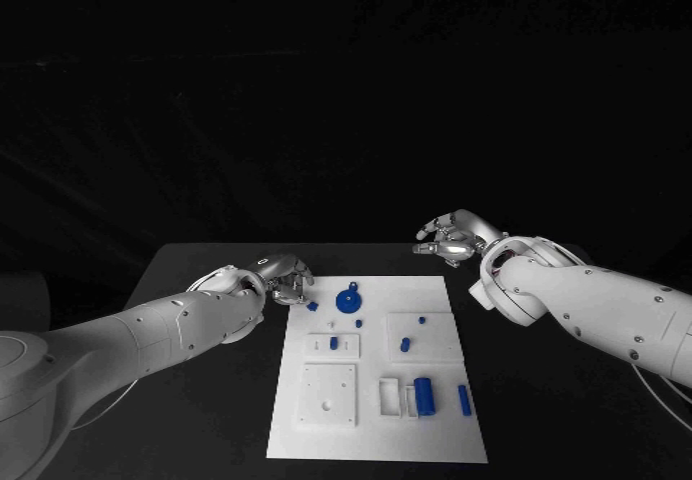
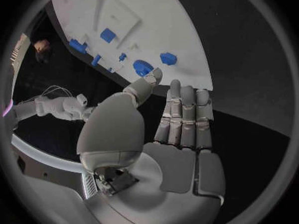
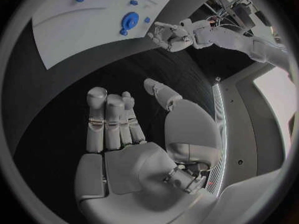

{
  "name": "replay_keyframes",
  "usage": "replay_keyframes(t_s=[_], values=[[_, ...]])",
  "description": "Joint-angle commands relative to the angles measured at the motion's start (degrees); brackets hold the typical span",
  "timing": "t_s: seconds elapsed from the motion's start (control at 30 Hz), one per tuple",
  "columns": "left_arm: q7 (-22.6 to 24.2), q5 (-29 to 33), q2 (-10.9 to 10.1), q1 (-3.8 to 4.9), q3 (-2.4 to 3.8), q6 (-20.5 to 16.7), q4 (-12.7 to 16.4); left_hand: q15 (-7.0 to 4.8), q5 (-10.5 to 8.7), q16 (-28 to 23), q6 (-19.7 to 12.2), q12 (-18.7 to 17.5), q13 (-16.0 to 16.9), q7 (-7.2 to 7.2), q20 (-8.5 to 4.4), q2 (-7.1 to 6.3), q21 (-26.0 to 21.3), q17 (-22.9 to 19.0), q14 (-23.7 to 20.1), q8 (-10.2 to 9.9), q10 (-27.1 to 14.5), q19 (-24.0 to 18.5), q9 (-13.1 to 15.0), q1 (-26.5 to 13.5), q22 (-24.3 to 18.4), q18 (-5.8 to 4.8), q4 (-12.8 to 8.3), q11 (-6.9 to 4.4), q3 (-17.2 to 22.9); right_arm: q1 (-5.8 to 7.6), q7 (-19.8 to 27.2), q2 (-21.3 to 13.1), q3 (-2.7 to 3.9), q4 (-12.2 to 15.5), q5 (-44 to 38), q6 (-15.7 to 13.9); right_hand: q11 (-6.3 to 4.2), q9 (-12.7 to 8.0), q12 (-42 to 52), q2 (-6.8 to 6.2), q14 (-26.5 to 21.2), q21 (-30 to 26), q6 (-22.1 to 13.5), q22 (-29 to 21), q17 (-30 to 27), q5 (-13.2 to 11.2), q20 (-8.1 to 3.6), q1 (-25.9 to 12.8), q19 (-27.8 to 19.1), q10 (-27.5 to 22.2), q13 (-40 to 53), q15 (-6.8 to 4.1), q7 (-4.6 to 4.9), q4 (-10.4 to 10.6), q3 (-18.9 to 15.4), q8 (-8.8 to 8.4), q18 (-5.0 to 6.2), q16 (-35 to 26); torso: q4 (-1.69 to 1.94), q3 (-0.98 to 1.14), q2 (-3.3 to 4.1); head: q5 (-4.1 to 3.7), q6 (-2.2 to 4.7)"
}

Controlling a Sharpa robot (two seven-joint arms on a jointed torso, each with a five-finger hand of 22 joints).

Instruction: Assemble the parts on the task board

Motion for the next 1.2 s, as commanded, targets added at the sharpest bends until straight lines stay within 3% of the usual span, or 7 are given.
replay_keyframes(t_s=[0.03,0.23,0.47,0.7,1.2], values=[[1.43,-5.54,0.63,-0.56,0.0,0.82,-0.48,0.27,0.18,-0.17,-0.91,0.65,0.43,0.06,-3.07,-1.27,-0.47,-0.08,-0.84,-0.3,-1.7,-0.84,-0.09,0.02,1.14,-0.86,0.04,0.49,-0.88,0.01,0.33,0.13,0.03,0.0,0.1,0.88,-0.02,0.09,0.31,0.45,0.15,-0.35,-0.01,1.0,-0.07,0.28,-0.35,0.05,-0.06,-0.49,-0.09,-0.19,0.34,0.16,-0.12,-0.14,3.97,0.3,-0.04,-0.06,0.02,0.06,-0.03],[1.11,-7.0,1.48,-1.85,-0.01,1.77,-1.77,0.67,-0.03,-0.07,-1.73,1.41,1.05,0.54,-2.64,-2.36,-0.72,-0.15,-1.72,-0.2,-3.72,-1.45,-0.08,0.26,1.15,-0.78,0.19,0.85,-1.48,0.01,0.37,0.18,0.03,-0.08,0.1,0.89,-0.03,0.09,0.32,0.45,0.15,-0.35,-0.02,1.01,-0.06,0.28,-0.36,0.05,-0.06,-0.49,-0.1,-0.2,0.34,0.15,-0.12,-0.15,3.97,0.31,-0.12,-0.09,0.09,-0.03,-0.19],[1.33,-7.01,2.24,-2.96,0.0,1.52,-3.63,0.9,-0.21,0.35,-1.6,3.06,2.06,1.18,-2.36,-2.06,-0.74,-0.12,-2.22,0.42,-4.99,-1.71,0.11,0.39,1.19,-0.65,0.75,0.95,-1.7,0.0,0.41,0.22,0.03,-0.06,0.09,0.84,-0.03,0.09,0.34,0.47,0.15,-0.34,-0.03,1.01,-0.06,0.3,-0.36,0.05,-0.05,-0.49,-0.12,-0.2,0.34,0.15,-0.13,-0.16,3.97,0.31,-0.11,-0.01,0.07,-0.09,-0.3],[1.53,-5.64,2.98,-3.22,0.03,1.65,-4.91,0.6,0.43,1.23,-0.34,5.48,3.17,1.79,-2.54,0.29,-0.24,-0.05,-1.77,1.51,-4.68,-1.24,0.34,0.6,1.23,-0.4,1.55,0.39,-1.58,0.0,0.44,0.34,0.03,-0.09,0.0,0.83,-0.03,0.1,0.36,0.5,0.16,-0.34,-0.03,1.01,-0.06,0.32,-0.36,0.04,-0.04,-0.49,-0.13,-0.2,0.34,0.16,-0.13,-0.16,3.97,0.32,-0.11,0.02,0.02,-0.1,-0.34],[0.5,-5.17,3.53,-3.32,0.04,6.88,-6.19,0.09,0.54,2.74,1.99,10.09,4.92,1.32,-2.98,4.39,0.51,0.01,-1.54,2.65,-3.71,-1.19,-0.11,-0.48,1.23,-0.51,2.36,-0.39,-2.23,0.0,0.45,0.38,0.03,-0.05,-0.06,0.87,-0.03,0.1,0.41,0.52,0.17,-0.33,-0.03,1.02,-0.06,0.38,-0.36,0.01,-0.02,-0.49,-0.17,-0.2,0.34,0.17,-0.15,-0.17,3.97,0.34,-0.09,0.09,0.05,-0.12,-0.52]])
